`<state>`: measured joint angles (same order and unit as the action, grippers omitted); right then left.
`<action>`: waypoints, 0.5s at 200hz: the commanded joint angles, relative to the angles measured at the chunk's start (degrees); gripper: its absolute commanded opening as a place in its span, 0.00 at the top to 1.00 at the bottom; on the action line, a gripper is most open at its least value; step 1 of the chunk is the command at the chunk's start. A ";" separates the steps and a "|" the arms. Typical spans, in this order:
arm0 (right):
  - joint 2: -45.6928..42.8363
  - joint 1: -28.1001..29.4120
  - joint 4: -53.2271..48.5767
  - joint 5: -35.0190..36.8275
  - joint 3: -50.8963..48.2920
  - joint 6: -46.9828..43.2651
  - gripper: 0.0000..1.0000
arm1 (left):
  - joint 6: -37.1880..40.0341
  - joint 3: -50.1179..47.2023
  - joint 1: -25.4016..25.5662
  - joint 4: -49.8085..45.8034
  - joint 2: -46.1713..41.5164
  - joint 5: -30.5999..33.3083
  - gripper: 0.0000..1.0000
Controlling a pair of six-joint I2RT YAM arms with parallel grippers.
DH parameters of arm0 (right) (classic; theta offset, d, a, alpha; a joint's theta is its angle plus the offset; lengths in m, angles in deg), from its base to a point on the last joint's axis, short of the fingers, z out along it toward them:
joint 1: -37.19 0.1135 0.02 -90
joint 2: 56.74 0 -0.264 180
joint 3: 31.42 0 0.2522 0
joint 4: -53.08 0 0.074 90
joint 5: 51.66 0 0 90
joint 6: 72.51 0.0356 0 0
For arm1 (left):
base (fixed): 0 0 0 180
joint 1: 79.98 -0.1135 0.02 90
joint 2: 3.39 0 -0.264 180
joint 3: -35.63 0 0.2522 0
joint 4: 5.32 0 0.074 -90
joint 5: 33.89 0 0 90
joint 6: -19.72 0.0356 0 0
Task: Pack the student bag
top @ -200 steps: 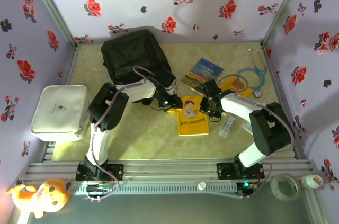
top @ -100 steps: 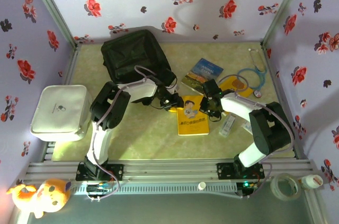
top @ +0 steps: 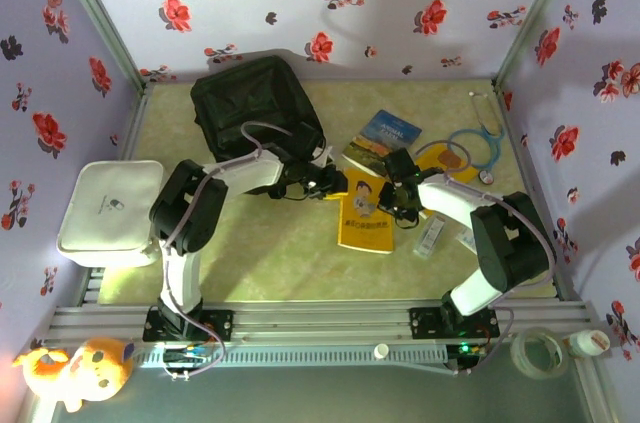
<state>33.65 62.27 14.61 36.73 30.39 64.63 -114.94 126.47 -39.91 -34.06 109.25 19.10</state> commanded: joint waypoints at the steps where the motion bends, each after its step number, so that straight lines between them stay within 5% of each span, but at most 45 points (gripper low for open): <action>1: 3.90 0.23 0.86 -1.88 -0.94 1.30 0.83 | -1.03 -0.53 1.16 7.69 -1.18 -5.68 0.76; 100: 3.52 0.23 2.11 -1.91 -1.20 2.35 0.78 | 0.52 1.85 0.97 3.83 1.84 -3.35 0.75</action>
<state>34.41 62.29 15.42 36.64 30.83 65.74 -115.38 126.49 -39.49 -30.24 110.45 16.67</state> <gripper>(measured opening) 0.210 0.247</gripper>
